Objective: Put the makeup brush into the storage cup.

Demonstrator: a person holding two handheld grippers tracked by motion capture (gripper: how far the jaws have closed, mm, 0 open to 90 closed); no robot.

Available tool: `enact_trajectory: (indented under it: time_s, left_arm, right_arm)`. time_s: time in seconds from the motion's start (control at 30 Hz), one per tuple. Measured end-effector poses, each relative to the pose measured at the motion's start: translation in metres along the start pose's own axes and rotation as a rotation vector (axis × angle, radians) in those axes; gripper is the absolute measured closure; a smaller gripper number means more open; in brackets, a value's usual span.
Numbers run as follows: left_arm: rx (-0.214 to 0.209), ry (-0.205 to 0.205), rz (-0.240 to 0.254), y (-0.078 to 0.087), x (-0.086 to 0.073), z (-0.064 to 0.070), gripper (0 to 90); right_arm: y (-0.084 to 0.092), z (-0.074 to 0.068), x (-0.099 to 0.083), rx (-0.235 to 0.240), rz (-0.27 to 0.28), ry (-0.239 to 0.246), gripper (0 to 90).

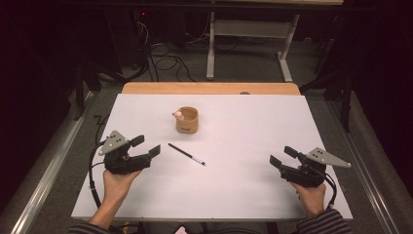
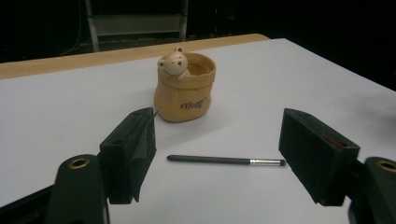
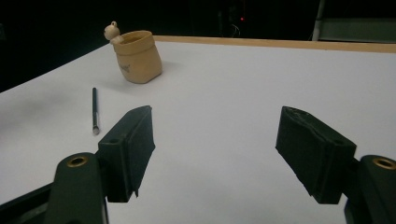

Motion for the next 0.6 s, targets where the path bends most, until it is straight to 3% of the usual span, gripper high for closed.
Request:
enact_trajectory:
  time_s: [0.6]
  left_arm:
    - [-0.062, -0.028, 0.021, -0.032, 0.027, 0.012, 29.9]
  right_arm:
    - [-0.002, -0.001, 0.000, 0.010, -0.004, 0.002, 29.0]
Point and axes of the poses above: each handheld gripper's, and its own axes: y roughly backward along the jaws, x roughly out of its top, z roughly to its right, the point moved 8 cm from there along -y, roughly forward along the jaws, and after that the axes turned 2 degrees about -x, right-handed, at the moved point
